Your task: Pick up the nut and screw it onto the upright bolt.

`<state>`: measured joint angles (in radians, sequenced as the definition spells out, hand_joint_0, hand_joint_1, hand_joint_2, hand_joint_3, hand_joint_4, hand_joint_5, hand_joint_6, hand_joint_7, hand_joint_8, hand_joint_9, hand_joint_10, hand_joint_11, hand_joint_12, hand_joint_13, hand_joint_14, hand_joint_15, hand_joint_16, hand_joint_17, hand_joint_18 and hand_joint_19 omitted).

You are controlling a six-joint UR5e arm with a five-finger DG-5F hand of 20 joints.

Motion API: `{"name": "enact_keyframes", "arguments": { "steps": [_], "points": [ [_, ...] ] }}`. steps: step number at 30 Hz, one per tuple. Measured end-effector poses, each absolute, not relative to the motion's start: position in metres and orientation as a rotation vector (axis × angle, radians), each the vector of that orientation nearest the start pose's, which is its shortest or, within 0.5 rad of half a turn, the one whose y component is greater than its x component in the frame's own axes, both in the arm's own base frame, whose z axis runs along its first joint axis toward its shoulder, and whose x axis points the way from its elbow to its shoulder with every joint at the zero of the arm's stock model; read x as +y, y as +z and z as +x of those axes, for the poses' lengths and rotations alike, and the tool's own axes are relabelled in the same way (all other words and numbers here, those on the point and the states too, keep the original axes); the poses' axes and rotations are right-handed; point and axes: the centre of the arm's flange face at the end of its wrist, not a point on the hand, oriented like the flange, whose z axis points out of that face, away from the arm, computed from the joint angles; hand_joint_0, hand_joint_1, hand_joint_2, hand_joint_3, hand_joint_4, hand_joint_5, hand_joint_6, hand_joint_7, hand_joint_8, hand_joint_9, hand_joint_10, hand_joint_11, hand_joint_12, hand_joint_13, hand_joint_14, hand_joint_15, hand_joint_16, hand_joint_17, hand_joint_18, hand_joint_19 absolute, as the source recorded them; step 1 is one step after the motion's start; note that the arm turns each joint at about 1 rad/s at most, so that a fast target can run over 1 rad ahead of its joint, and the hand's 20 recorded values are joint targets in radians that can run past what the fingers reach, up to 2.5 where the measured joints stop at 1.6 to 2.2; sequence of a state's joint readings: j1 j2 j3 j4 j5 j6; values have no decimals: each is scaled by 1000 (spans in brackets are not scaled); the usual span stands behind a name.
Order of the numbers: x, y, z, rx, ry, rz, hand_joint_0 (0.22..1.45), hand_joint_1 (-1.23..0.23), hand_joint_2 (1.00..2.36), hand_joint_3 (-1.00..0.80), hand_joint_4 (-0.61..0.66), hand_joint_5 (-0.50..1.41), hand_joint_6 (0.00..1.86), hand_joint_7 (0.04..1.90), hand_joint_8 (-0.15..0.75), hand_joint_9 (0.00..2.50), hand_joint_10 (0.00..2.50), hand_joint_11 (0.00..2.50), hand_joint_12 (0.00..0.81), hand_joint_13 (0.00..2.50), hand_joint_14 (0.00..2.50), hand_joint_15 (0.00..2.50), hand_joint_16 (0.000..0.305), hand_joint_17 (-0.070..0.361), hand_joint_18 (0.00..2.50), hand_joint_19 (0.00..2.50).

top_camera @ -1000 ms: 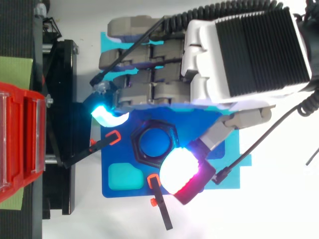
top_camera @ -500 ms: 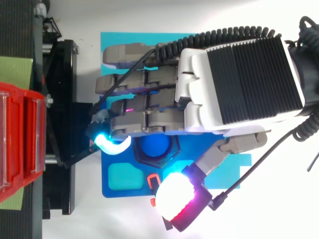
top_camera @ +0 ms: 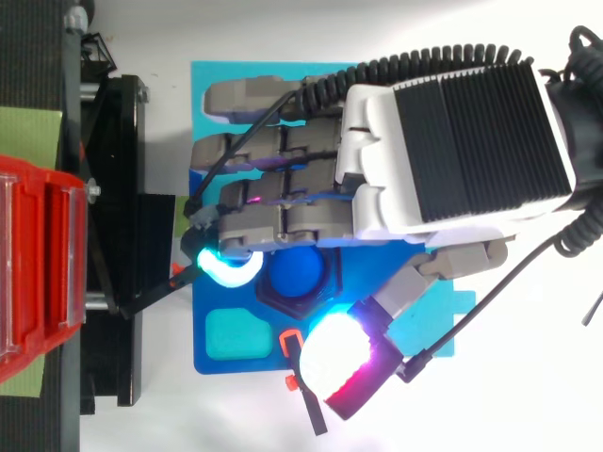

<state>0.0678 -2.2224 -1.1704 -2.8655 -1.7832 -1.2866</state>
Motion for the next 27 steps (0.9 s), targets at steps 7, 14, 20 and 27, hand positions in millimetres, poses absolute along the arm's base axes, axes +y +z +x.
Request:
{"name": "enact_keyframes", "arguments": {
  "steps": [7,14,20,27],
  "points": [
    [-69,305,742,1569,444,-3,535,-227,1000,-500,217,-8,502,1465,257,741,0,0,264,523,0,0,25,56,170,0],
    [-81,305,740,1570,445,-7,542,-247,1000,-500,162,29,501,1546,258,842,0,0,238,607,0,0,21,48,258,0],
    [-90,305,738,1570,440,-16,550,-258,1000,-500,108,59,505,1532,256,963,0,0,214,690,0,0,17,38,347,0],
    [-99,305,736,1569,438,-20,553,-256,1000,-500,116,69,517,1485,244,1127,0,0,178,812,0,0,10,23,479,0]
  ]
}}
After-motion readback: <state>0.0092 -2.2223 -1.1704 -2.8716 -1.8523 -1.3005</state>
